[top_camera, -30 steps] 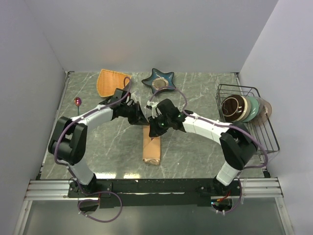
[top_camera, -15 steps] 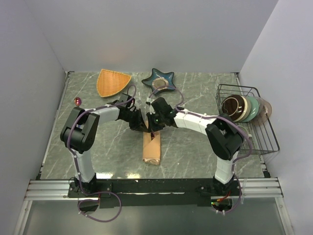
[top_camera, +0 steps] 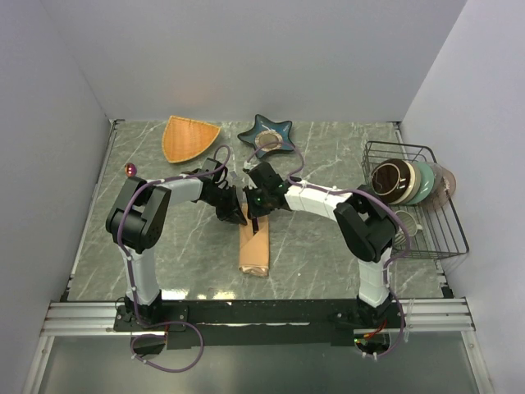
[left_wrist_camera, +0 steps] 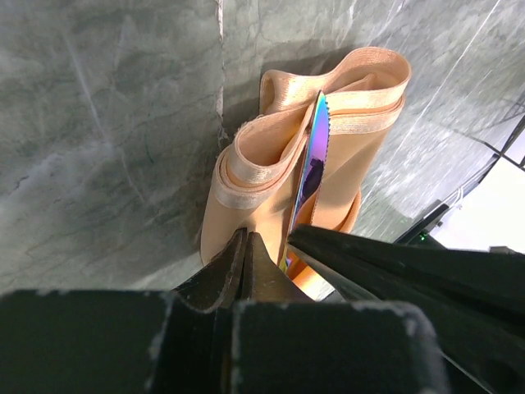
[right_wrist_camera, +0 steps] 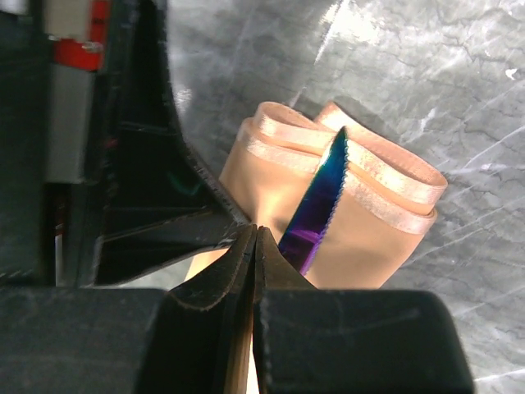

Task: Fold the napkin into a case and place the utensils inside
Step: Insert the knife into the folded napkin.

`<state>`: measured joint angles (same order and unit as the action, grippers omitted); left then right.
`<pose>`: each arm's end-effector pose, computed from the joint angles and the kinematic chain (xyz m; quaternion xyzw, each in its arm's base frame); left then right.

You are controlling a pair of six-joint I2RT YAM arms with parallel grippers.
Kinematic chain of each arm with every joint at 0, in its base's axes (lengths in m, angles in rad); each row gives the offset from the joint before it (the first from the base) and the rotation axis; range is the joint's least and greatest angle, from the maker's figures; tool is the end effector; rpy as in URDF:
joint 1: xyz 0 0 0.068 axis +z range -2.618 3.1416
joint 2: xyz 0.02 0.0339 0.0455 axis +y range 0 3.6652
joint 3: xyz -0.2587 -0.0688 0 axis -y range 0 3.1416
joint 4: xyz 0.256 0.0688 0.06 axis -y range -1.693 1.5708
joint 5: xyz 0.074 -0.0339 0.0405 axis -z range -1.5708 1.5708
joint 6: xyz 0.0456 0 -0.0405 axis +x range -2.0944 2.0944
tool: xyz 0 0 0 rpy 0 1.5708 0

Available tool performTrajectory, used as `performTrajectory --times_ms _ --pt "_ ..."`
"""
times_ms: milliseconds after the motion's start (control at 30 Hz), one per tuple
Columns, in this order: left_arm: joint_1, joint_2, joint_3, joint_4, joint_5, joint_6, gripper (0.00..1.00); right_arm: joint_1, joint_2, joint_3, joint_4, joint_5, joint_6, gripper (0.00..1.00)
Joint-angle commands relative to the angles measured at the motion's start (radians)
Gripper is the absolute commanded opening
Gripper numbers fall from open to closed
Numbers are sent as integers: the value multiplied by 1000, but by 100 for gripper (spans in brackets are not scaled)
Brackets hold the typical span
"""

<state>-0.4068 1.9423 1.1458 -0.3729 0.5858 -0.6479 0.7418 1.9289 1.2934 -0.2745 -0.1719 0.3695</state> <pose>0.3386 -0.1733 0.1104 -0.0557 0.9383 -0.3405 0.0225 0.3083 0.2931 0.1582 -0.2018 0.9210 0.2395 0.2318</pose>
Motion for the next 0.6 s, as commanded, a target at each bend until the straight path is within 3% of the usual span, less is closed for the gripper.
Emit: performTrajectory --times_ms 0,567 --pt "3 18 22 -23 -53 16 1 18 31 44 -6 49 3 6" --pt "8 12 6 -23 -86 13 1 19 -22 -22 -45 103 -47 6"
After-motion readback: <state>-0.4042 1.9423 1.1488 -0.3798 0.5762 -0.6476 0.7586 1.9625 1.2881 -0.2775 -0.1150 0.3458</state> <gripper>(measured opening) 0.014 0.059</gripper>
